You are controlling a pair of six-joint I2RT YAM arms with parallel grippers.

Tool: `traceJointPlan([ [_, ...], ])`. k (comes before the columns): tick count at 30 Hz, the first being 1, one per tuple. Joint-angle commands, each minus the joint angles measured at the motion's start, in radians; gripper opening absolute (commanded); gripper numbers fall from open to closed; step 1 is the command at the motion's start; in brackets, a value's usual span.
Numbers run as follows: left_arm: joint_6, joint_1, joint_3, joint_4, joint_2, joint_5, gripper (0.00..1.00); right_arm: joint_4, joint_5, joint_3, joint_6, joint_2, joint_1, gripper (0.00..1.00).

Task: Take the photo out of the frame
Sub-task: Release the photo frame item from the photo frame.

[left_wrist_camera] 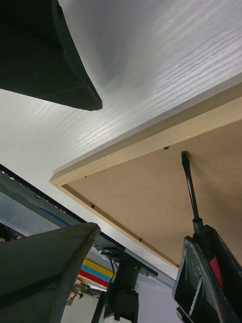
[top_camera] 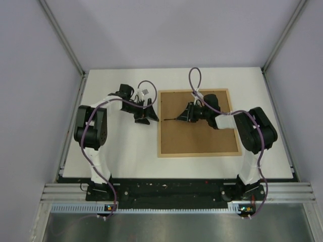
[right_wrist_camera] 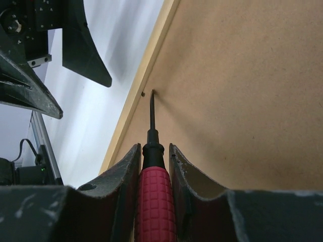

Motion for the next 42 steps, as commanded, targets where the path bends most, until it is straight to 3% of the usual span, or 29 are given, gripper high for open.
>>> traceJointPlan([
  [1,-0.026,-0.011,0.05,0.04,0.025,0.054,0.98,0.072,-0.007,0.023,0.014,-0.004,0.015,0.0],
  [12,-0.075,-0.033,0.099,0.071,0.111,0.117,0.98,0.087,-0.061,0.024,0.052,0.016,0.015,0.0],
  [42,-0.136,-0.061,0.139,0.123,0.163,0.098,0.98,0.041,-0.093,0.041,0.038,0.032,-0.019,0.0],
])
